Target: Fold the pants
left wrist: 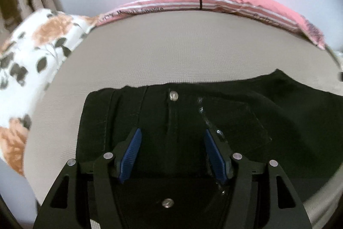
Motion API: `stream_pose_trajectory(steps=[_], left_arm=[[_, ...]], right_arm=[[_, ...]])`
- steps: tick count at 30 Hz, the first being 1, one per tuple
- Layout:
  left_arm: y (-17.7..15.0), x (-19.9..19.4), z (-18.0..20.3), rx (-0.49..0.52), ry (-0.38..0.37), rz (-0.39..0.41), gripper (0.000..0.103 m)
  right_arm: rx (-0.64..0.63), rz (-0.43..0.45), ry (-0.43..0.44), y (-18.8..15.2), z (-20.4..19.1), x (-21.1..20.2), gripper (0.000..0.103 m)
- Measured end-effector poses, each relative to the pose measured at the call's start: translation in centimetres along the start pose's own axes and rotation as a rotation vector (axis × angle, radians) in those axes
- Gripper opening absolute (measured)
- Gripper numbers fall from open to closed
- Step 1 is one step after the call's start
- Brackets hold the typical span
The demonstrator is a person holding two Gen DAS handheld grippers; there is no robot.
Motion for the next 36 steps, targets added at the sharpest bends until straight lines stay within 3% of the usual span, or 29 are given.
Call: stream_pose_trajectory(steps=[2, 3, 5, 6, 11, 15, 16, 17, 21, 24, 29, 30, 33, 36], left_arm=[[-0.4, -0.3, -0.5, -0.003, -0.018, 0.005, 0.062], [-0.5, -0.4, -0.8, 0.007, 0.008, 0.006, 0.063], [-1.0, -0.3, -1.9, 0.015, 0.048, -0.003, 0.064], [-1.3, -0.2, -2.1, 0.0, 0.033, -0.008, 0.064], [-2.3, 0.0, -3.0, -0.05, -0.028, -0.016, 0.064], [-2.5, 0.3, -2.9, -0.054, -0.045, -0.011, 0.064], [-2.5, 0.5, -3.0, -0.059, -0.052, -0.01, 0.064], [-2.5, 0.6, -3.1, -0.065, -0.062, -0.008, 0.064], [-2.8, 0.6, -3.3, -0.075, -0.084, 0.013, 0.065], [-2.9, 0.8, -3.2, -0.062, -0.083, 0.029, 0.065], [-3.0, 0.8, -3.1, -0.046, -0.075, 0.037, 0.065], [-2.9, 0.8, -3.1, -0.049, -0.074, 0.031, 0.065], [-2.3, 0.2, -3.0, -0.048, -0.05, 0.018, 0.065], [-0.2, -2.2, -2.1, -0.011, -0.025, 0.09, 0.065]], right_arm=[[-0.1, -0.064, 0.071, 0.4, -5.6, 3.1, 0.024], [-0.148, -0.1, 0.11, 0.4, -8.4, 4.7, 0.025], [-0.219, -0.136, 0.153, 0.9, -12.0, 7.0, 0.028], [-0.251, -0.153, 0.157, 1.1, -13.4, 8.0, 0.031], [-0.326, -0.271, 0.169, 0.9, -17.4, 12.4, 0.034], [-0.339, -0.333, 0.19, 0.1, -18.1, 14.1, 0.031], [-0.339, -0.318, 0.198, 0.4, -18.3, 14.0, 0.014], [-0.339, -0.301, 0.201, 0.8, -18.4, 13.9, 0.011], [-0.288, -0.251, 0.184, 2.7, -18.1, 14.1, 0.006], [-0.297, -0.246, 0.115, 2.4, -17.4, 16.2, 0.006], [-0.272, -0.22, 0.104, 2.7, -17.2, 16.7, 0.006], [-0.273, -0.223, 0.1, 2.6, -17.3, 16.6, 0.008], [-0.232, -0.198, 0.1, 3.4, -17.4, 15.0, 0.029], [-0.212, -0.102, 0.113, 4.7, -17.4, 10.9, 0.034]])
Point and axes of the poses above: each gripper's, at about its wrist camera, not at the fingertips, and x roughly the way its jaws point, z to its right, y to its top, the point moved 10 cm from there along x, roughly the way its jaws point, and after that the axes turned 5 degrees about x, right-handed, at the moved point
